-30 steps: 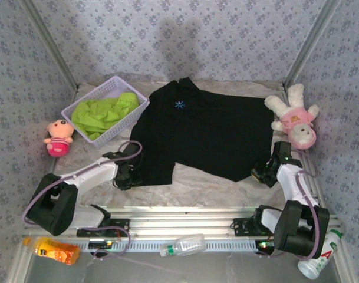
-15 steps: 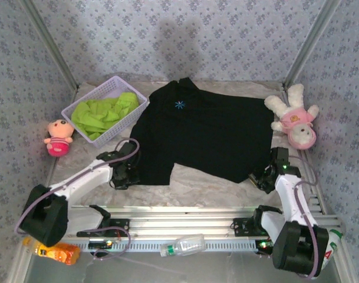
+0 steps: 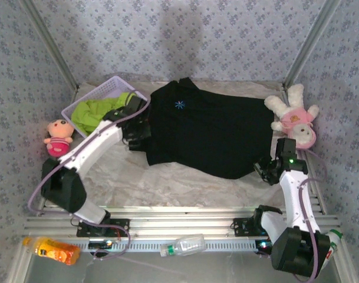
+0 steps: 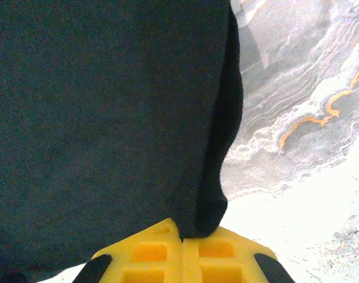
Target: Fold and stack the mixed laundry pile
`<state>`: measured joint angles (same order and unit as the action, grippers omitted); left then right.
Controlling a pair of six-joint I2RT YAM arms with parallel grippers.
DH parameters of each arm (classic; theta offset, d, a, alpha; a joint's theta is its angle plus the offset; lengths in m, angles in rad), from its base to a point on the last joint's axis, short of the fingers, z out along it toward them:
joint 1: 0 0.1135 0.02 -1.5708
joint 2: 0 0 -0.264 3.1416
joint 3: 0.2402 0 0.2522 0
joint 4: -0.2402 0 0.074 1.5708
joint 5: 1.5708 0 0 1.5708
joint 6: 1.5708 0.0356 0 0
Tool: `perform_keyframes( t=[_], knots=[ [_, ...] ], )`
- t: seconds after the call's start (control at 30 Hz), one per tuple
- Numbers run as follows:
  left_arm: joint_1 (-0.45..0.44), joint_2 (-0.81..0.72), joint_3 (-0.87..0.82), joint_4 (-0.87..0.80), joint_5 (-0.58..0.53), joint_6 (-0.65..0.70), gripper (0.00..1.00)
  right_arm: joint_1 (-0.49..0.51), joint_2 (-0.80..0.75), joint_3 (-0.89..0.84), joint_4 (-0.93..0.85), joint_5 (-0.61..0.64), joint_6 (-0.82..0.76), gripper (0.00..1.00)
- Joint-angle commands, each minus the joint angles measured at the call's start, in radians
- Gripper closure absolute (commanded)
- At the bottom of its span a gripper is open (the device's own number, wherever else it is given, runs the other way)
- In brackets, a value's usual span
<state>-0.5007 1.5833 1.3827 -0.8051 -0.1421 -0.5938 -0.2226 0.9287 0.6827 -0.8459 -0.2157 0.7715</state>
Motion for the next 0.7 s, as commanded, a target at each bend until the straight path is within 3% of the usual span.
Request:
perform_keyframes(
  t=[0.0, 0.2, 0.53, 0.57, 0.6, 0.63, 0.67],
  knots=[
    [0.006, 0.099, 0.139, 0.006, -0.013, 0.073, 1.0, -0.031, 0.024, 0.049, 0.007, 0.024, 0.024, 1.0],
    [0.011, 0.345, 0.443, -0.05, -0.019, 0.153, 1.0, -0.081, 0.143, 0.104, 0.112, -0.009, 0.042, 1.0],
    [0.05, 0.829, 1.206, -0.282, -0.032, 0.262, 1.0, -0.144, 0.468, 0.283, 0.301, -0.001, 0.038, 1.0],
    [0.062, 0.837, 1.203, -0.252, -0.001, 0.246, 1.0, -0.146, 0.512, 0.314, 0.322, 0.004, 0.036, 1.0],
    [0.074, 0.833, 1.178, -0.214, 0.046, 0.227, 0.83, -0.151, 0.551, 0.344, 0.336, 0.0, 0.032, 1.0],
    [0.088, 0.838, 1.174, -0.189, 0.116, 0.208, 0.48, -0.158, 0.601, 0.384, 0.339, -0.02, 0.019, 0.85],
    [0.097, 0.856, 1.197, -0.193, 0.158, 0.188, 0.21, -0.163, 0.646, 0.437, 0.301, -0.02, -0.004, 0.7]
  ],
)
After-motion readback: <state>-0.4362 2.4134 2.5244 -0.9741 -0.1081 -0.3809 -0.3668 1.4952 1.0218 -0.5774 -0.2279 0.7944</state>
